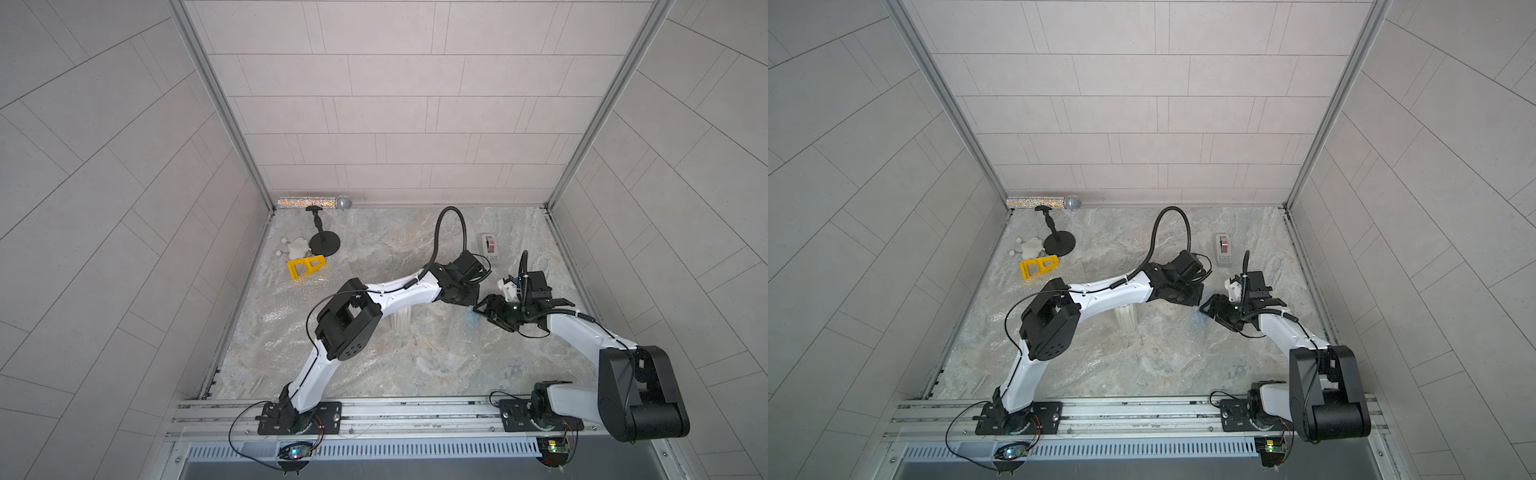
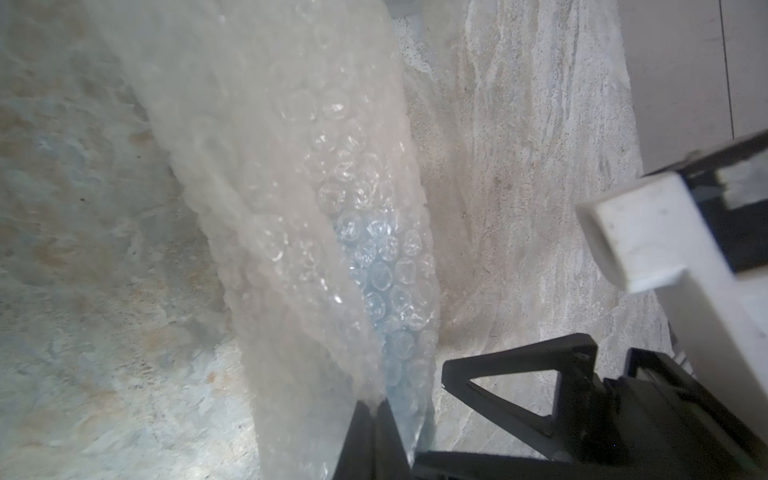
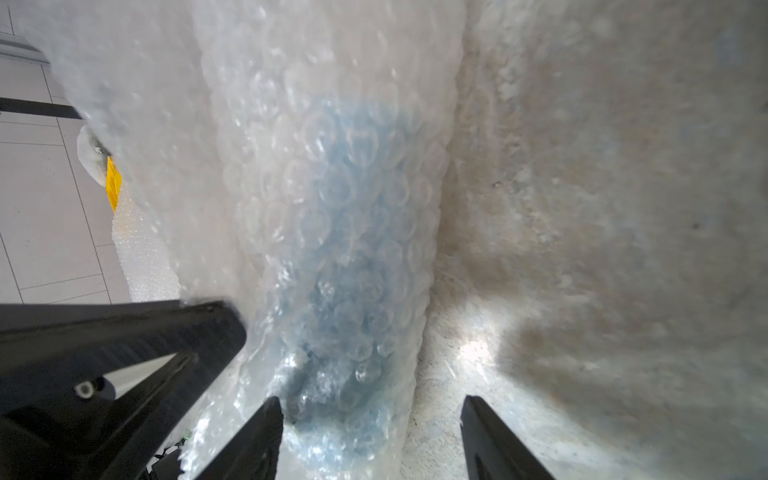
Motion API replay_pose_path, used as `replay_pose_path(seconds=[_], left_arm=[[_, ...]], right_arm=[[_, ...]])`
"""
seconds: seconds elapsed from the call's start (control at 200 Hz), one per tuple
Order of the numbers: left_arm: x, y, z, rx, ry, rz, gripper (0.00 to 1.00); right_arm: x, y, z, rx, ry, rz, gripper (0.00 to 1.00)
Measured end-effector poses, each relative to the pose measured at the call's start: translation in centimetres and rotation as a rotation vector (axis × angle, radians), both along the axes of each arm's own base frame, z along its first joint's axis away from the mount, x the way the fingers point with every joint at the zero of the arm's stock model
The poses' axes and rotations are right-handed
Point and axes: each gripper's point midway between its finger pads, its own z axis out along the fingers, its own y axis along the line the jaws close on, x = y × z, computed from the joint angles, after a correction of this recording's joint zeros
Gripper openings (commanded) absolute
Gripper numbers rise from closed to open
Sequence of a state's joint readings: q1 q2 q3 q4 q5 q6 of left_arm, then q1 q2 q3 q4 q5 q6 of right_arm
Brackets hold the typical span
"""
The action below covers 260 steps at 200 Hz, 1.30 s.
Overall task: Wrap vases in bubble wrap
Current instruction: Wrap the vase in bubble wrap.
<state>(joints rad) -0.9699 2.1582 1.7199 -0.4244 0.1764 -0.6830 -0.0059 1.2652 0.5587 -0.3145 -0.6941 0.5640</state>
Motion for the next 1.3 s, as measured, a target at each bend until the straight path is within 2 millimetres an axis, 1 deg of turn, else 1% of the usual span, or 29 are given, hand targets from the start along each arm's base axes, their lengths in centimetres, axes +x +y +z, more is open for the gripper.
replay_pose_path(seconds=[0.14,0.205,0.315,0.405,0.485,0.596,0.741,1.031,1.161,1.301], left_arm=[[-0.1,-0.3,-0.5,0.003,0.006,-0.005,0.00],[-0.2,-0.4,-0.7,0.006,0.008,-0.007,0.00],[-0.3,-0.4,-0.7,0.006,0.008,-0.009,0.00],[-0.3,-0.4,-0.7,0.006,0.008,-0.009,0.00],[-0.3,-0.4,-0.7,0.006,0.008,-0.009,0.00],[-0.3,-0.4,-0.7,0.006,0.008,-0.009,0.00],[-0.2,-0.4,-0.6,0.006,0.006,-0.007,0.00],[0.0,-1.0,0.6,-0.019,-0.009,-0.011,0.00],[-0.1,-1.0,0.7,-0.016,-0.008,-0.011,0.00],[-0.4,-1.3,0.6,-0.019,-0.006,-0.015,0.00]], right_arm=[[0.0,-0.5,0.3,-0.002,0.011,-0.005,0.61],[0.2,-0.7,0.8,-0.004,-0.004,-0.010,0.59],[0.7,-0.9,1.6,-0.010,-0.038,-0.010,0.52],[0.9,-0.9,1.5,-0.014,-0.038,-0.004,0.44],[1.3,-0.9,1.2,-0.012,-0.020,0.001,0.41],[2.2,-0.8,0.9,-0.015,-0.020,0.013,0.39],[2.7,-0.3,0.5,-0.013,-0.024,0.032,0.36],[3.6,1.1,0.6,0.008,-0.064,0.057,0.35],[3.8,1.1,0.6,0.016,-0.070,0.044,0.35],[3.8,0.7,0.6,0.019,-0.067,0.026,0.37]])
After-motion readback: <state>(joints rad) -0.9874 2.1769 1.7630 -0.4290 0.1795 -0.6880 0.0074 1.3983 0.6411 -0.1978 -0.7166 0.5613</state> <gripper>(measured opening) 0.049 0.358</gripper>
